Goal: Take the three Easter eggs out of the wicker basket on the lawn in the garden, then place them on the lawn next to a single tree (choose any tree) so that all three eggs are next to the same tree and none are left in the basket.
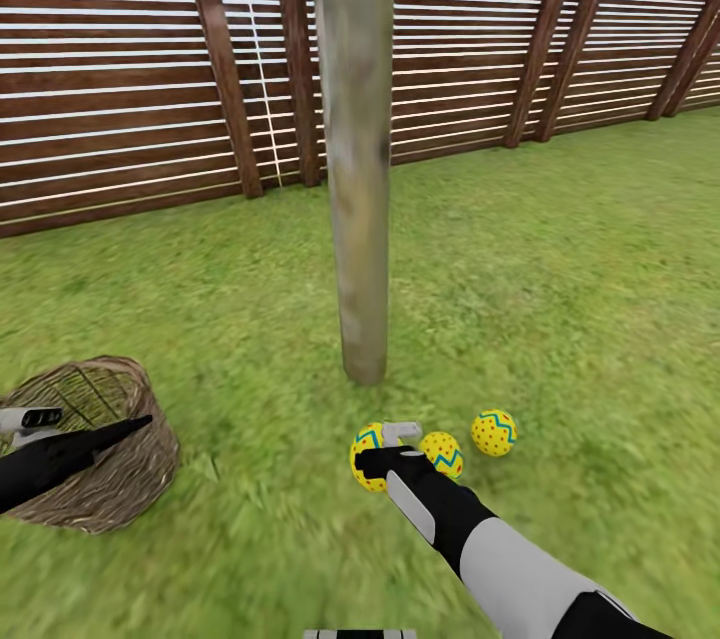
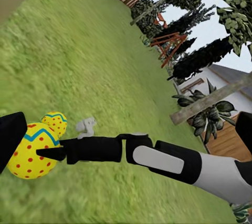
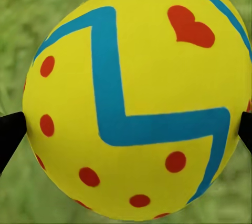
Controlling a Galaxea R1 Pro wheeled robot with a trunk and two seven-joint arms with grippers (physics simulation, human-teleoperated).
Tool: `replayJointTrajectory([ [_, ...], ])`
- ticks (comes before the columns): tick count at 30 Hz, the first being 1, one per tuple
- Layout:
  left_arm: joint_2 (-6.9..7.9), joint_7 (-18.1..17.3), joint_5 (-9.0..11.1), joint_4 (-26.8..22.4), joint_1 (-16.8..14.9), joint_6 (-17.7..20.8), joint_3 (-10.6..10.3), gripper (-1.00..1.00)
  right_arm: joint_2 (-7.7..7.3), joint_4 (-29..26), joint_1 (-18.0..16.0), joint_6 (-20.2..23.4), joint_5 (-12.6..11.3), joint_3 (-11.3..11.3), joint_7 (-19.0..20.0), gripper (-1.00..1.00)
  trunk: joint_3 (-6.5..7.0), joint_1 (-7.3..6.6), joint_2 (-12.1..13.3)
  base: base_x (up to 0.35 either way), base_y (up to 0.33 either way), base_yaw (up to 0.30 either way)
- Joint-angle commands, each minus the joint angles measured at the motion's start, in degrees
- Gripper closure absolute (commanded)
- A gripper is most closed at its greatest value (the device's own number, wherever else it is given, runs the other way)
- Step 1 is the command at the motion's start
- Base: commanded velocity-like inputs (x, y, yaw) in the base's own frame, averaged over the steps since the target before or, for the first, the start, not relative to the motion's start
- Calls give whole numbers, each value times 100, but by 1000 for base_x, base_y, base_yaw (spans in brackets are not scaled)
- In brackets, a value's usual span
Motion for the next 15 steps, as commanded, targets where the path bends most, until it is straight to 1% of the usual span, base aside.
replayJointTrajectory([
  [1,1,-25,-8,-1,-1,61,5,-100,0,-5,-6,19,-40,26,-46,100,-5,2,-2,202,0,0],
  [3,-2,-25,-9,-1,-1,61,5,-100,0,6,-6,26,-44,21,-45,100,-5,2,-2,150,-31,0],
  [8,-2,-25,-9,-1,-1,66,5,-100,0,5,-2,20,-27,32,-45,100,-5,2,-2,147,-130,25],
  [10,-3,-25,-9,-1,-1,69,5,-100,0,4,0,22,-2,38,-45,100,-4,2,-2,89,-36,212],
  [15,-4,-25,-11,24,-1,72,11,-100,0,4,-3,23,-29,41,-45,100,5,2,-2,10,-4,267],
])
